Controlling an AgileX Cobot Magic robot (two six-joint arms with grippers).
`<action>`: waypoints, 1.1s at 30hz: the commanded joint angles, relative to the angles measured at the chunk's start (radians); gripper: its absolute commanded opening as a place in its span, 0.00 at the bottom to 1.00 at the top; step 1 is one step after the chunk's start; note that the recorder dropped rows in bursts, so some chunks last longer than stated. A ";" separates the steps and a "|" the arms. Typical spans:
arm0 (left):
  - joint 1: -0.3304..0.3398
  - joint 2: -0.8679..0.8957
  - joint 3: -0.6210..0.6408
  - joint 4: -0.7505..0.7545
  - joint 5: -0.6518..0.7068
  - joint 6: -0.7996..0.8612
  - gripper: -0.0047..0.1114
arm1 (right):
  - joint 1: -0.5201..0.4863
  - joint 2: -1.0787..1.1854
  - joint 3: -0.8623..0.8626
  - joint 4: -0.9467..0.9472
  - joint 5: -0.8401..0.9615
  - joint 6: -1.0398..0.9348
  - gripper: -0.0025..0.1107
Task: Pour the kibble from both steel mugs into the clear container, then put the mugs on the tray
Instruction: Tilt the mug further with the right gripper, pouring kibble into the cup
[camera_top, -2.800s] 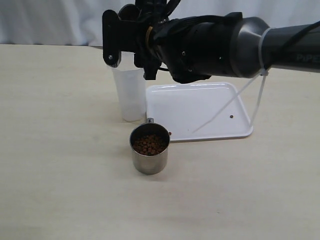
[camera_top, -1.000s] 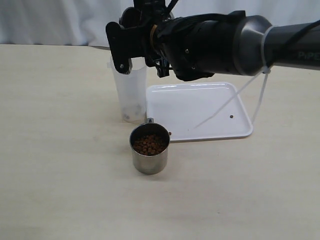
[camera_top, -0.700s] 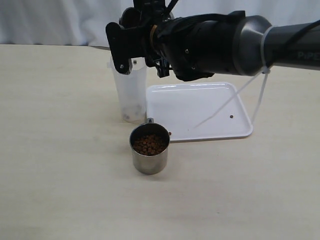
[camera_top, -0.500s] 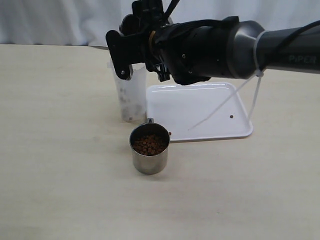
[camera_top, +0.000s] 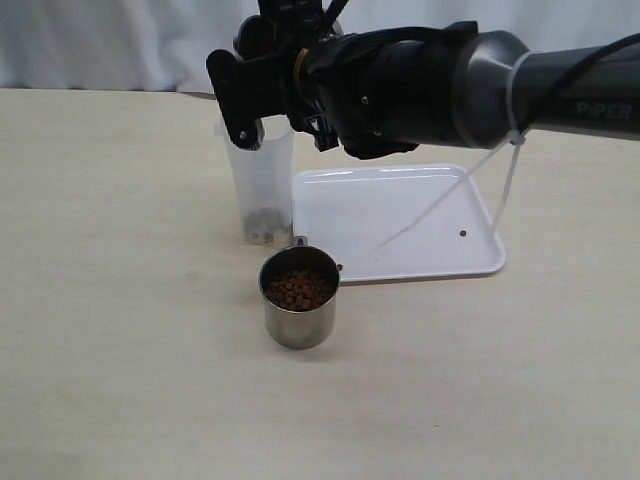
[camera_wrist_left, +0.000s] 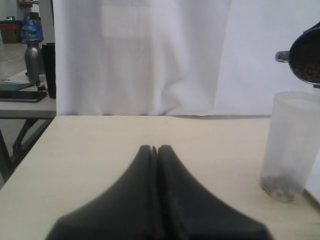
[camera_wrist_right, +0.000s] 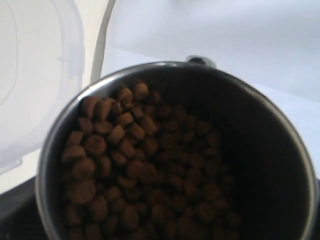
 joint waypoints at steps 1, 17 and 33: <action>0.002 -0.003 0.003 -0.005 -0.008 -0.002 0.04 | -0.005 -0.009 -0.009 -0.018 -0.003 -0.030 0.07; 0.002 -0.003 0.003 -0.005 -0.008 -0.002 0.04 | -0.009 -0.009 -0.018 -0.018 -0.020 -0.081 0.07; 0.002 -0.003 0.003 -0.005 -0.008 -0.002 0.04 | -0.009 -0.009 -0.022 -0.018 -0.020 -0.108 0.07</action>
